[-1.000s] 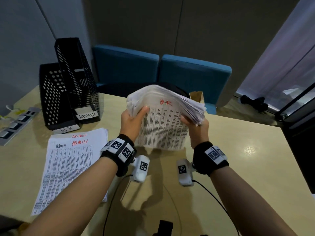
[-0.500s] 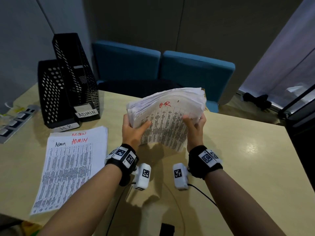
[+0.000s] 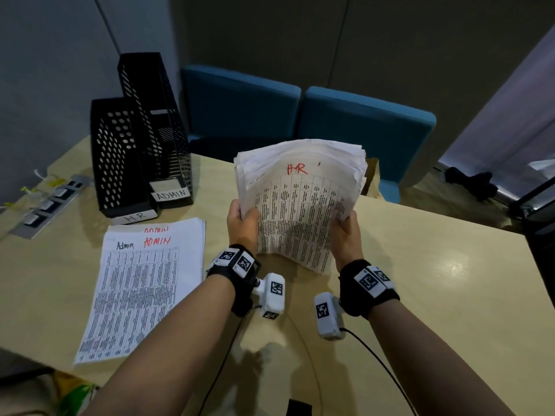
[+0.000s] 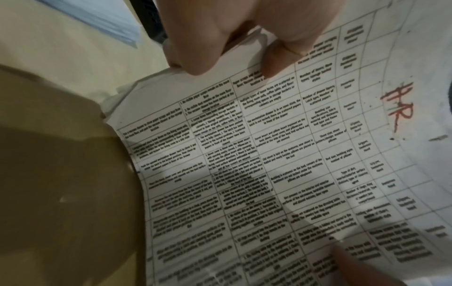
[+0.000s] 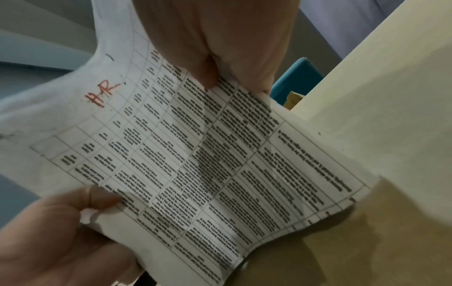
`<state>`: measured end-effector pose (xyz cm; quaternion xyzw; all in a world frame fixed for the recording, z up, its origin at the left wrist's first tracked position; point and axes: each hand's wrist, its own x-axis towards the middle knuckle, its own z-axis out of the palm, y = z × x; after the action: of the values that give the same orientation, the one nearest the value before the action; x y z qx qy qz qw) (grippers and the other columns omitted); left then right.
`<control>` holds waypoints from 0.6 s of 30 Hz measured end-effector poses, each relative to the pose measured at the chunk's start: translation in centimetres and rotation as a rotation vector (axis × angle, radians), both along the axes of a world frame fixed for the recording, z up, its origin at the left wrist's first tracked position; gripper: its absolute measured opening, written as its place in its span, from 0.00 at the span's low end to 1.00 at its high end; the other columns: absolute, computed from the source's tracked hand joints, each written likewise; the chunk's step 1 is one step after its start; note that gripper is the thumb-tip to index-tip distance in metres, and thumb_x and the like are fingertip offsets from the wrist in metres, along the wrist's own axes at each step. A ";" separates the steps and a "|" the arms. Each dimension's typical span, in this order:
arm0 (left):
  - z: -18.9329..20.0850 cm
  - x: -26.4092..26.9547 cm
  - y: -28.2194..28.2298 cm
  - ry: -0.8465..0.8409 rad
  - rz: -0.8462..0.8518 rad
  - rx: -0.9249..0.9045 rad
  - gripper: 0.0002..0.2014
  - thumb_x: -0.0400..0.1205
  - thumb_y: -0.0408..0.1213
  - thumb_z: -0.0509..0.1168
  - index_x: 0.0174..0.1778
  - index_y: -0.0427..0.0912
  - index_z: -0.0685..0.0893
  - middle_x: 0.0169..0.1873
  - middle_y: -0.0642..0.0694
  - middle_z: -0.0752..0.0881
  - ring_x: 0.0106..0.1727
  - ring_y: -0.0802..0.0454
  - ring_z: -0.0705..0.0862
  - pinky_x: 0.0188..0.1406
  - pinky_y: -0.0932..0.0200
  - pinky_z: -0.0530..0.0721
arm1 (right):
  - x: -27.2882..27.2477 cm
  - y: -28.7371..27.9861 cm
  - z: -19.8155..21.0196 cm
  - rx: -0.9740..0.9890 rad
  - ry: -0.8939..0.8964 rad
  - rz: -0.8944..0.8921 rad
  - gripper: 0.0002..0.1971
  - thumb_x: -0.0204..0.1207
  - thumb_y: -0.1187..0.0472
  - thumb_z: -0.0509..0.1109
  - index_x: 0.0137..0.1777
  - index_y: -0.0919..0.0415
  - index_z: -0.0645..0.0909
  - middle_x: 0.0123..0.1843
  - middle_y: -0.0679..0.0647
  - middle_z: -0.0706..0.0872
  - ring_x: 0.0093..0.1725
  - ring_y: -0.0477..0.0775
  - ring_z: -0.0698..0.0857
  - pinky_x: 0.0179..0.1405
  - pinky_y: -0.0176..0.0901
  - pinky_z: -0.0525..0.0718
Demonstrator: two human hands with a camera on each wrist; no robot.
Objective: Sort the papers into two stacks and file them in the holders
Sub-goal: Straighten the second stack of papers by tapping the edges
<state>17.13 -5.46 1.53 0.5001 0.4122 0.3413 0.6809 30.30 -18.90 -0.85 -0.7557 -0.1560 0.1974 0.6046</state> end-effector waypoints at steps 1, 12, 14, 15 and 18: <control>0.2 -0.3 0.5 0.005 0.003 0.009 0.13 0.75 0.28 0.59 0.43 0.54 0.78 0.46 0.43 0.85 0.47 0.44 0.84 0.50 0.41 0.86 | -0.5 0.3 0.8 -0.018 -0.015 0.004 0.13 0.75 0.63 0.58 0.57 0.65 0.73 0.55 0.63 0.82 0.56 0.63 0.82 0.56 0.62 0.83; 6.3 -8.8 13.6 0.364 -0.289 0.465 0.17 0.85 0.31 0.61 0.71 0.37 0.79 0.60 0.52 0.82 0.60 0.55 0.81 0.57 0.65 0.77 | -4.8 8.0 11.3 -0.156 -0.286 0.216 0.10 0.78 0.71 0.65 0.56 0.65 0.82 0.56 0.55 0.88 0.55 0.54 0.88 0.48 0.53 0.91; 8.3 -10.7 16.8 0.410 -0.280 0.523 0.16 0.85 0.31 0.62 0.69 0.37 0.81 0.61 0.51 0.84 0.61 0.54 0.83 0.56 0.64 0.78 | -6.7 10.3 13.4 -0.140 -0.290 0.291 0.10 0.78 0.70 0.65 0.57 0.62 0.82 0.57 0.53 0.88 0.55 0.52 0.88 0.50 0.55 0.90; 9.2 -11.6 18.6 0.438 -0.249 0.570 0.15 0.84 0.31 0.63 0.67 0.37 0.83 0.62 0.48 0.85 0.62 0.51 0.84 0.56 0.63 0.78 | -7.8 11.6 14.2 -0.117 -0.300 0.319 0.11 0.77 0.69 0.65 0.57 0.62 0.83 0.56 0.53 0.89 0.55 0.53 0.88 0.51 0.56 0.90; 11.9 -13.4 23.3 0.542 -0.115 0.672 0.14 0.83 0.35 0.64 0.64 0.41 0.86 0.61 0.45 0.88 0.61 0.48 0.85 0.56 0.62 0.76 | -11.5 15.4 15.8 -0.088 -0.446 0.380 0.13 0.73 0.62 0.64 0.56 0.62 0.81 0.53 0.54 0.89 0.53 0.56 0.88 0.52 0.62 0.87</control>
<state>3.73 17.86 13.42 0.7875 0.4135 0.2746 0.3654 18.85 -3.48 14.95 -0.7631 -0.4153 0.1427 0.4742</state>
